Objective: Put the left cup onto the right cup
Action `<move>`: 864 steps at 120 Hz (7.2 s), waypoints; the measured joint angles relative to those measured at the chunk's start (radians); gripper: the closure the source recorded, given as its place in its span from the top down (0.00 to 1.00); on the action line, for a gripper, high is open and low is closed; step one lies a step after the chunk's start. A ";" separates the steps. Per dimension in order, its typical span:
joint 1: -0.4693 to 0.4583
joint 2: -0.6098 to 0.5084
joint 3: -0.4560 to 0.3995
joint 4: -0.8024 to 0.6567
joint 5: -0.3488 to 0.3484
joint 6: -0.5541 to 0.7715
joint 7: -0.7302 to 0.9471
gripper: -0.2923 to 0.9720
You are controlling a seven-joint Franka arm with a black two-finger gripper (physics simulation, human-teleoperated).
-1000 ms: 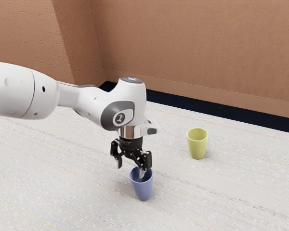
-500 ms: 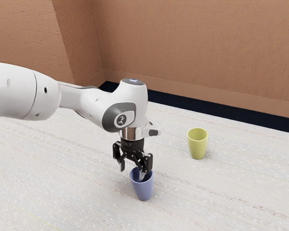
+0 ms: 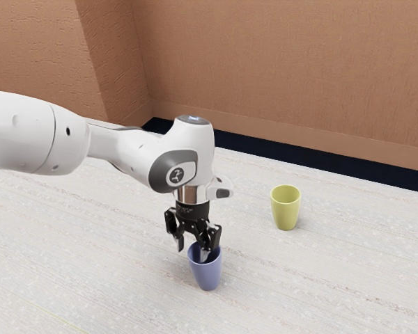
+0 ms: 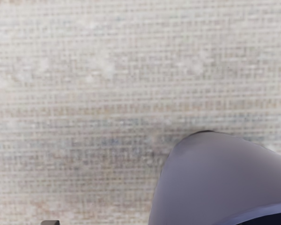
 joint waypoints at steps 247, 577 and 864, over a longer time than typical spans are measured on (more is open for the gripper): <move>-0.011 -0.010 0.001 0.009 0.009 0.005 -0.003 0.16; -0.049 0.136 -0.068 0.681 0.108 -0.370 0.005 0.15; 0.021 0.517 -0.171 1.079 0.251 -0.199 0.028 0.15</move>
